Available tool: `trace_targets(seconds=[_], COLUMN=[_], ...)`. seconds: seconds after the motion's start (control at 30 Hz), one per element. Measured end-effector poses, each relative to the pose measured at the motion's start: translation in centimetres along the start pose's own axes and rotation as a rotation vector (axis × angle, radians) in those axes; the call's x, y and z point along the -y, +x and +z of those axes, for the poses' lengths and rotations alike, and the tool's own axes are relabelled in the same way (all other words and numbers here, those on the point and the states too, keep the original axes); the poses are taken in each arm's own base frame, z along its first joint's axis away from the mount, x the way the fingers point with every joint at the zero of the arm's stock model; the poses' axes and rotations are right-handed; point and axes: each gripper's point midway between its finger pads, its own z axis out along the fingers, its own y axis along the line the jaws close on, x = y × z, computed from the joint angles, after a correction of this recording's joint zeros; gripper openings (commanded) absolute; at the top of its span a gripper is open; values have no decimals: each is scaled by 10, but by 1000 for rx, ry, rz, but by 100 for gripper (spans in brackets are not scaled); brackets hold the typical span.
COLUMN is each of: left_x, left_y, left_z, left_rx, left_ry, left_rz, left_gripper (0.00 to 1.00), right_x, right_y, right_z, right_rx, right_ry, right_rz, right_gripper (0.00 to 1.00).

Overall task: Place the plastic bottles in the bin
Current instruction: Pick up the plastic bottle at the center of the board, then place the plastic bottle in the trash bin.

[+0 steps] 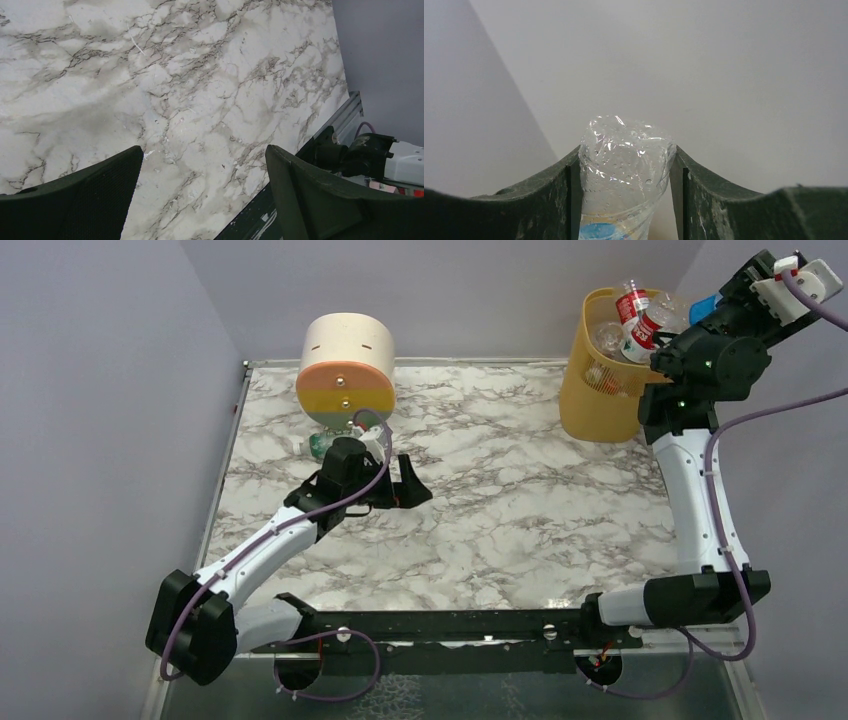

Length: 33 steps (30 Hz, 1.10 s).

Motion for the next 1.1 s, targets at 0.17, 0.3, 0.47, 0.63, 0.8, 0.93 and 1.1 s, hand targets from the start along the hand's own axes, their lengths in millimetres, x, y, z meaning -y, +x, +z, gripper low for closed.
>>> trace_targets(seconds=[0.17, 0.3, 0.47, 0.63, 0.8, 0.93, 1.1], left_x=[4, 6, 4, 4, 4, 3, 1], left_y=[-5, -11, -12, -12, -15, -17, -13], left_z=[3, 3, 6, 11, 13, 16, 17], left_rx=[-14, -8, -13, -19, -11, -5, -9], left_ry=[22, 39, 53, 67, 73, 79, 83], left_rz=[15, 25, 26, 25, 25, 17, 2], left_gripper=[99, 99, 99, 99, 99, 99, 99], right_x=[9, 11, 10, 9, 0, -5, -10], right_y=[13, 41, 58, 74, 102, 123, 138], right_z=[26, 44, 57, 69, 72, 72, 73], right_rx=[54, 40, 27, 14, -28, -61, -89], right_ry=[82, 118, 134, 148, 132, 118, 108], right_rz=[-134, -239, -290, -309, -337, -360, -366], right_gripper=[53, 53, 53, 53, 53, 54, 53])
